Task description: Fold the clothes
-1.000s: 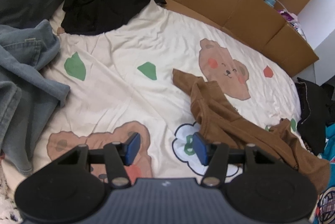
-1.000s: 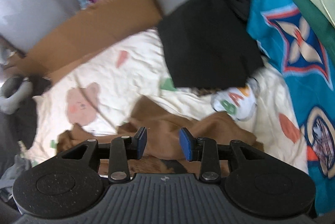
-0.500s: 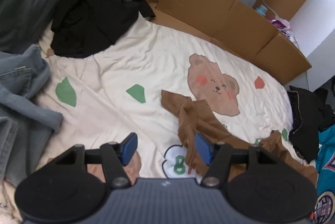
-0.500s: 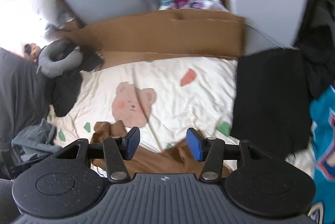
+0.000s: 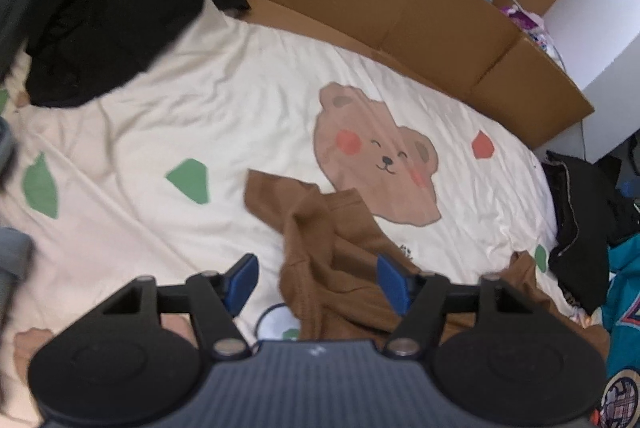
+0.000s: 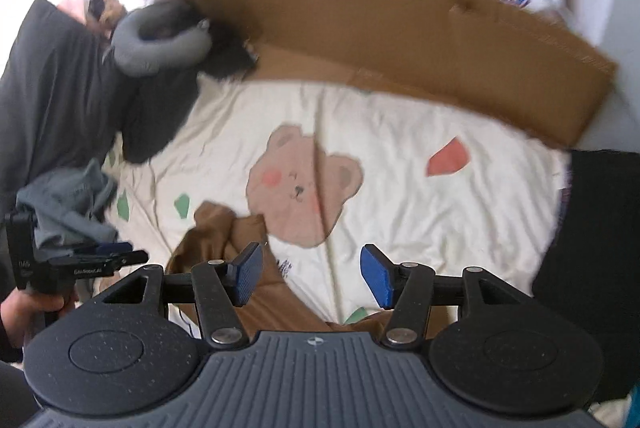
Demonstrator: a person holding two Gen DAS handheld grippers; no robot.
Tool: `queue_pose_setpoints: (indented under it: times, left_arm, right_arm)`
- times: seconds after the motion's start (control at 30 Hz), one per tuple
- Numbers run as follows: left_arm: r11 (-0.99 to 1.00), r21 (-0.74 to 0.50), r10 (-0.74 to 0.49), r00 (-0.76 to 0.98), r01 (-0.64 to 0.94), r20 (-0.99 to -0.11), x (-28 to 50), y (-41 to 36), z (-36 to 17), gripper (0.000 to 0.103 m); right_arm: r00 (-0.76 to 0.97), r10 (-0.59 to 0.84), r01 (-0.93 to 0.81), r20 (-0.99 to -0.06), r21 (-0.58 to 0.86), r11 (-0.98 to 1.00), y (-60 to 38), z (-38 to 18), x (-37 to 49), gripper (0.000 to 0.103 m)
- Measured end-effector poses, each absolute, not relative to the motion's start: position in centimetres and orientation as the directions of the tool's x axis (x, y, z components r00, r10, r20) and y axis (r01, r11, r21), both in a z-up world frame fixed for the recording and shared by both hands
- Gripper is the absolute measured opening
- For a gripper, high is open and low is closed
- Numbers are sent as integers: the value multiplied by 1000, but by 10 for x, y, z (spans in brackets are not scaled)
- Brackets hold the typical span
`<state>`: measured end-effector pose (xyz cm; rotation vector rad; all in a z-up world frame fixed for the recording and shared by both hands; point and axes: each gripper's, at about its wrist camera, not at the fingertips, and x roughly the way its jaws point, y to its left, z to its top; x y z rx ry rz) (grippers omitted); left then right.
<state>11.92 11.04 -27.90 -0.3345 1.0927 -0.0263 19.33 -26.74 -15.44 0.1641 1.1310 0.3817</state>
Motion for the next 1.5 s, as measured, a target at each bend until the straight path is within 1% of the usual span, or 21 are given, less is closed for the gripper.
queue_pose_setpoints:
  times: [0.1, 0.3, 0.57, 0.67, 0.73, 0.77, 0.83, 0.87, 0.9, 0.93, 0.97, 1.03, 1.1, 1.17, 1.2, 1.23, 1.3, 1.33, 1.43, 1.47, 1.5]
  left_arm:
    - [949, -283, -195, 451, -137, -871, 127, 105, -292, 68]
    - [947, -303, -225, 445, -111, -867, 135, 101, -305, 68]
    - [938, -342, -279, 453, -62, -847, 141, 96, -319, 65]
    - [930, -363, -299, 450, -63, -842, 141, 96, -326, 65]
    - [924, -376, -309, 441, -69, -842, 141, 97, -333, 62]
    - [921, -382, -315, 437, -72, -843, 141, 98, -337, 60]
    - [916, -394, -326, 428, -79, -843, 141, 100, -345, 50]
    - [912, -402, -334, 423, -79, -842, 141, 100, -349, 42]
    - [910, -408, -342, 421, -77, -840, 141, 101, -352, 28]
    - [907, -414, -349, 418, -74, -839, 141, 101, -355, 20]
    - [908, -413, -350, 413, -70, -841, 141, 101, -358, 8]
    - [911, -408, -350, 406, -63, -844, 142, 101, -362, 7]
    - [914, -402, -345, 410, -59, -844, 142, 102, -365, 1]
    - [918, -392, -332, 415, -66, -847, 141, 105, -367, 0]
    - [919, -387, -324, 417, -74, -849, 140, 108, -368, 0]
    - [919, -384, -316, 420, -86, -851, 139, 111, -369, 0]
    - [917, -382, -303, 426, -114, -852, 137, 118, -370, 0]
    - [914, -385, -301, 427, -126, -853, 137, 121, -370, 0]
    - [905, -396, -298, 432, -155, -851, 135, 130, -369, 0]
    - [904, -398, -299, 437, -154, -848, 135, 131, -367, 0]
    - [904, -400, -299, 442, -153, -846, 135, 132, -366, 0]
  right_arm:
    - [344, 384, -213, -857, 328, 921, -262, -176, 204, 61]
    - [300, 371, -298, -879, 283, 912, -235, -210, 216, 61]
    - [261, 415, -280, -871, 344, 896, -225, -254, 226, 61]
    - [261, 441, -244, -858, 384, 891, -227, -279, 222, 62]
    - [247, 439, -242, -864, 384, 891, -225, -297, 217, 62]
    - [239, 435, -251, -868, 378, 891, -223, -306, 214, 62]
    - [224, 436, -259, -872, 379, 889, -219, -322, 208, 62]
    - [215, 437, -259, -874, 380, 888, -217, -330, 205, 62]
    - [207, 435, -261, -876, 379, 888, -215, -337, 202, 62]
    - [199, 434, -263, -879, 378, 888, -213, -345, 199, 62]
    - [194, 427, -266, -883, 372, 889, -212, -351, 197, 62]
    - [185, 412, -267, -892, 358, 895, -211, -363, 194, 62]
    - [187, 415, -253, -890, 365, 896, -214, -370, 192, 62]
    - [192, 421, -238, -886, 374, 896, -217, -377, 191, 62]
    - [192, 426, -246, -884, 377, 893, -218, -378, 191, 58]
    - [191, 432, -262, -882, 378, 888, -218, -377, 191, 51]
    - [188, 443, -294, -877, 380, 877, -218, -376, 191, 22]
    - [186, 449, -309, -874, 381, 871, -218, -375, 191, 18]
    - [202, 455, -331, -867, 377, 865, -220, -371, 194, 18]
    - [215, 451, -330, -866, 370, 868, -220, -370, 196, 21]
    - [227, 446, -330, -866, 363, 872, -220, -368, 198, 33]
